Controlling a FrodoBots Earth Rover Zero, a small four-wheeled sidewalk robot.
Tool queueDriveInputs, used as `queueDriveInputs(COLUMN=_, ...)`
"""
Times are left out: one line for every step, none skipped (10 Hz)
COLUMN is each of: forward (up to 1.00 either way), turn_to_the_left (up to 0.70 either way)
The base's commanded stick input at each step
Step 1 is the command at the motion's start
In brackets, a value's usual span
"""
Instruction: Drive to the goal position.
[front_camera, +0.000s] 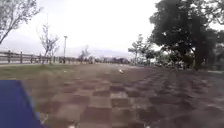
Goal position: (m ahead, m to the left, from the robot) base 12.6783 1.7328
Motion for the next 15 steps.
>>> queueDriveInputs(forward=1.00, turn_to_the_left=0.00)
queueDriveInputs(forward=1.00, turn_to_the_left=0.00)
queueDriveInputs(forward=1.00, turn_to_the_left=0.00)
queueDriveInputs(forward=1.00, turn_to_the_left=0.00)
queueDriveInputs(forward=1.00, turn_to_the_left=0.00)
queueDriveInputs(forward=1.00, turn_to_the_left=0.00)
queueDriveInputs(forward=1.00, turn_to_the_left=0.00)
queueDriveInputs(forward=1.00, turn_to_the_left=0.00)
queueDriveInputs(forward=1.00, turn_to_the_left=0.00)
queueDriveInputs(forward=1.00, turn_to_the_left=0.00)
queueDriveInputs(forward=1.00, turn_to_the_left=0.00)
queueDriveInputs(forward=1.00, turn_to_the_left=0.00)
queueDriveInputs(forward=1.00, turn_to_the_left=0.00)
queueDriveInputs(forward=1.00, turn_to_the_left=0.00)
queueDriveInputs(forward=1.00, turn_to_the_left=0.00)
